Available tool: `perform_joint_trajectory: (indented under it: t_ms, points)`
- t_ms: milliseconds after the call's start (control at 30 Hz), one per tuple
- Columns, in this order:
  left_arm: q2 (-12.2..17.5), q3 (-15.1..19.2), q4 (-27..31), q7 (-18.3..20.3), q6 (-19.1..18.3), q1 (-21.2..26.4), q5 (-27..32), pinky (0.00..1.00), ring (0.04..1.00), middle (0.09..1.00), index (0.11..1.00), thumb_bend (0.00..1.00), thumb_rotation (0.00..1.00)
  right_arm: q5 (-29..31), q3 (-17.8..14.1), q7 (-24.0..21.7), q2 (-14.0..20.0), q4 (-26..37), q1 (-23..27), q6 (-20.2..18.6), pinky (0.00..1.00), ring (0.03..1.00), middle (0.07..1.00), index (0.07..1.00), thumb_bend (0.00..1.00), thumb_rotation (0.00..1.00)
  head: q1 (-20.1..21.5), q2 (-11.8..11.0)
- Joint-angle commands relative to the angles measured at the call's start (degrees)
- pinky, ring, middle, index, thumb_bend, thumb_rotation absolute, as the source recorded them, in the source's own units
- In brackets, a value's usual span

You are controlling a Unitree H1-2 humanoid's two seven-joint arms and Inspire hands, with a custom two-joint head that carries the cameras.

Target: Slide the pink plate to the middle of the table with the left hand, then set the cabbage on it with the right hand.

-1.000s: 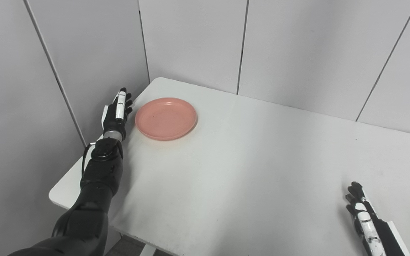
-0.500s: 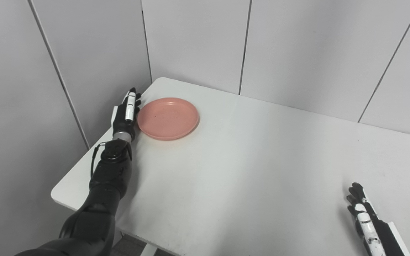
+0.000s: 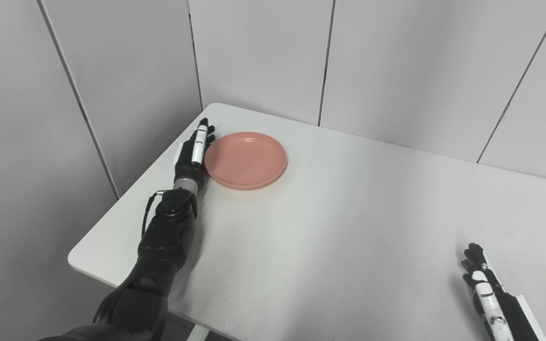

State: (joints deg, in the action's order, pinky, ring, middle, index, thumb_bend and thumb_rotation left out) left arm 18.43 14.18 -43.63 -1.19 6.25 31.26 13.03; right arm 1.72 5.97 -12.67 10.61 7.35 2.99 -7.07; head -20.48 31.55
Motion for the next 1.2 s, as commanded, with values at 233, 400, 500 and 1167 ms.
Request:
perform_joint_trajectory:
  t_ms: [233,400,500,1167]
  points:
    - [-3.77,-3.04,2.12,3.48,-5.13,0.38,0.52,0.93,0.928,0.912,0.906,0.38,1.0,-0.92,0.69,-0.19,-0.44,0.76,0.38,-0.33,1.0,1.0,1.0,1.0,0.11,1.0,2.34,1.04]
    - [-4.43,-3.3,1.44,4.86,-4.81,0.46,1.57,0.92,0.93,0.92,0.913,0.37,1.0,-1.37,1.02,-0.13,-0.64,0.58,0.41,-0.71,1.0,1.0,1.0,1.0,0.16,1.0,4.15,1.73]
    - [-5.17,-3.19,2.09,6.06,-5.24,0.25,2.67,0.94,0.935,0.922,0.912,0.37,1.0,-1.97,1.28,0.28,-0.85,0.29,0.38,-0.49,1.0,1.0,1.0,1.0,0.19,1.0,5.54,2.24]
    - [-9.49,-11.67,15.11,9.25,-12.76,-4.73,1.55,0.96,0.94,0.934,0.918,0.34,1.0,-4.25,2.38,1.35,-1.85,-0.91,0.76,0.2,1.0,1.0,1.0,1.0,0.28,1.0,12.9,4.92]
